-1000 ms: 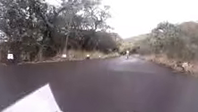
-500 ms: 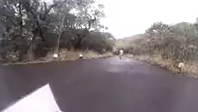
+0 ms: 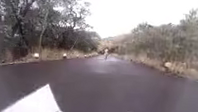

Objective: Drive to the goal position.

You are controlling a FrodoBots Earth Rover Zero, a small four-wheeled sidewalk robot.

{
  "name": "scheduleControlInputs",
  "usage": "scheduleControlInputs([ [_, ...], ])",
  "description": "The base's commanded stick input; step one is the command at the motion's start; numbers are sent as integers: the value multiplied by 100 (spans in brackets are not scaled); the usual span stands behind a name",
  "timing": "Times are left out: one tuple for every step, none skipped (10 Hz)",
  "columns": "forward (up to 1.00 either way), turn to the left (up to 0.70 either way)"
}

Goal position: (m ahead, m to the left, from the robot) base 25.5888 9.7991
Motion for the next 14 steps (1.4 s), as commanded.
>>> scheduleControlInputs([
  [100, -40],
  [100, -40],
  [100, -40],
  [100, -40],
  [100, -25],
  [100, 0],
  [100, 0],
  [100, 0],
  [100, 0],
  [100, 0],
  [100, 0],
  [100, 0],
  [100, 0],
  [100, 0],
])
